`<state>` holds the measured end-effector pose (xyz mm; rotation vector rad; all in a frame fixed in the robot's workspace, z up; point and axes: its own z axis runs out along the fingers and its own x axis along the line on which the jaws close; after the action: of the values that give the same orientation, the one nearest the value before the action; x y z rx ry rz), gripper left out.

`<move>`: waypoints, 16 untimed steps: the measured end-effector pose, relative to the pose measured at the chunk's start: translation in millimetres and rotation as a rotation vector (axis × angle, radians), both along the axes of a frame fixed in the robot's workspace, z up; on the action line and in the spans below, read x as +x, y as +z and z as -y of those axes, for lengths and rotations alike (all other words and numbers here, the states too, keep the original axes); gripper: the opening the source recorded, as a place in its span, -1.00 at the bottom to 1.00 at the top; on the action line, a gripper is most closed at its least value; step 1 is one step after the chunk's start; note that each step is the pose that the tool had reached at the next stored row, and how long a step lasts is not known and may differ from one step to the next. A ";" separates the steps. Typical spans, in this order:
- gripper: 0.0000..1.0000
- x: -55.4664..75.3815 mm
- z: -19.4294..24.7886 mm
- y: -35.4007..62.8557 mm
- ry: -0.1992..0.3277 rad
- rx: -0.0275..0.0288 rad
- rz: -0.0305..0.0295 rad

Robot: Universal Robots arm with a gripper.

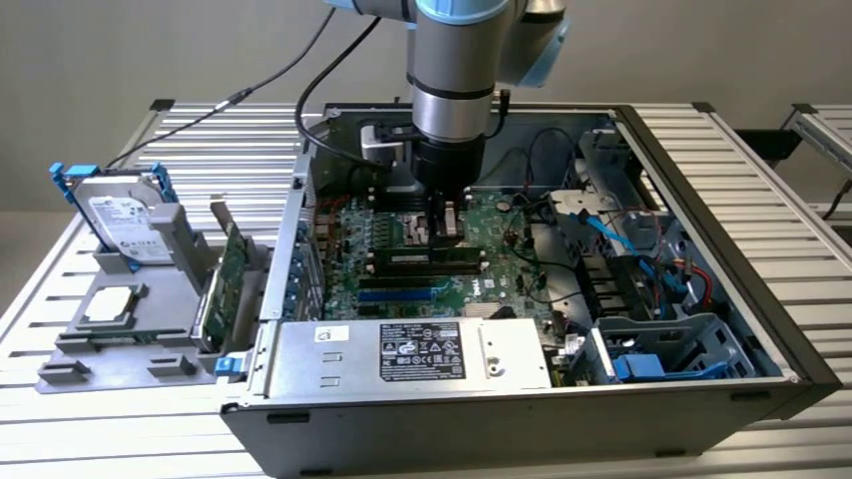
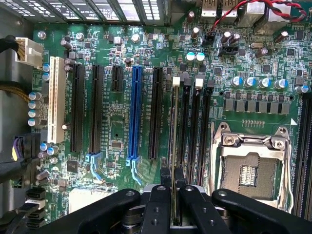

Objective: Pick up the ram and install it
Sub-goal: 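Insert the ram into the slot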

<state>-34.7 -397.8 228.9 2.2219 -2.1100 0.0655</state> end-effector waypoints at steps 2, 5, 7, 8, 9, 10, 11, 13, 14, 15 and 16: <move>-0.73 0.0 0.0 0.0 0.000 0.0000 0.0000; -0.73 0.1 0.0 -0.3 -0.001 -0.0002 0.0000; -0.73 0.1 0.0 -0.5 -0.004 -0.0003 -0.0001; -0.73 0.1 0.0 -0.5 -0.007 -0.0004 0.0000; -0.73 0.1 0.0 -0.6 -0.009 -0.0004 0.0000; -0.73 0.1 0.0 -0.8 -0.011 -0.0002 0.0001; -0.73 0.1 0.0 -1.2 -0.015 0.0000 0.0002; -0.73 0.1 0.0 -1.4 -0.022 -0.0005 0.0000; -0.73 0.1 0.0 -1.4 -0.023 -0.0006 0.0000; -0.73 0.1 0.0 -1.5 -0.023 -0.0006 -0.0001; -0.73 0.1 -0.1 -1.9 -0.023 -0.0004 0.0001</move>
<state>-34.5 -397.7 227.0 2.1970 -2.1351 0.0647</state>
